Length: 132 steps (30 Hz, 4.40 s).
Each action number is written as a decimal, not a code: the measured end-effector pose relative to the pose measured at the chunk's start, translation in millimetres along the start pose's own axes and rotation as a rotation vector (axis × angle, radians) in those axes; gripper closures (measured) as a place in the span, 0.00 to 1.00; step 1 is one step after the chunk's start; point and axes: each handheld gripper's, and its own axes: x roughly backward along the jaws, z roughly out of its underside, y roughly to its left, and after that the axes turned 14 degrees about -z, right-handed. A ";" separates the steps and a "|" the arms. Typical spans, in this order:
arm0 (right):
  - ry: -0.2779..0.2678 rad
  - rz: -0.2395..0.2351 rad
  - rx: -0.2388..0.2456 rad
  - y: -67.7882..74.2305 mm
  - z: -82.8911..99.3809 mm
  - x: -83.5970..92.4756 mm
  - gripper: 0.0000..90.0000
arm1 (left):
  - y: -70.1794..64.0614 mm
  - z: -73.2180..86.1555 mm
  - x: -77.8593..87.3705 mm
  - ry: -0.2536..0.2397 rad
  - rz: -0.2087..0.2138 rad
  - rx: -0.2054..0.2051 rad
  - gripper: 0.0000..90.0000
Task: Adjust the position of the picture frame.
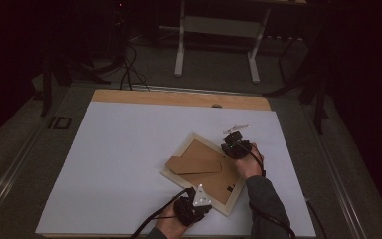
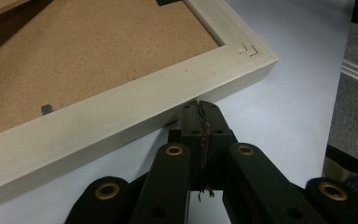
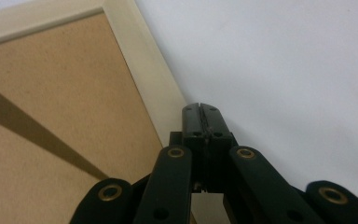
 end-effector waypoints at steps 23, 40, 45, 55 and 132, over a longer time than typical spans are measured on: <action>0.005 0.010 0.028 2.1 46.3 34.9 0.92 | 102.8 -17.6 63.7 -0.162 -0.136 0.196 0.94; -0.025 0.023 -0.020 -4.3 86.3 64.9 0.97 | 161.3 -5.1 69.7 -0.169 -0.219 0.289 0.98; -0.032 0.003 -0.055 -1.9 101.9 73.6 0.99 | 171.7 -0.1 64.2 -0.156 -0.246 0.303 1.00; -0.006 -0.008 -0.084 3.5 116.0 71.4 1.00 | 178.7 3.1 50.4 -0.089 -0.249 0.313 1.00; 0.082 -0.100 0.053 31.1 67.8 28.3 1.00 | 199.1 63.8 38.7 0.064 -0.191 0.378 1.00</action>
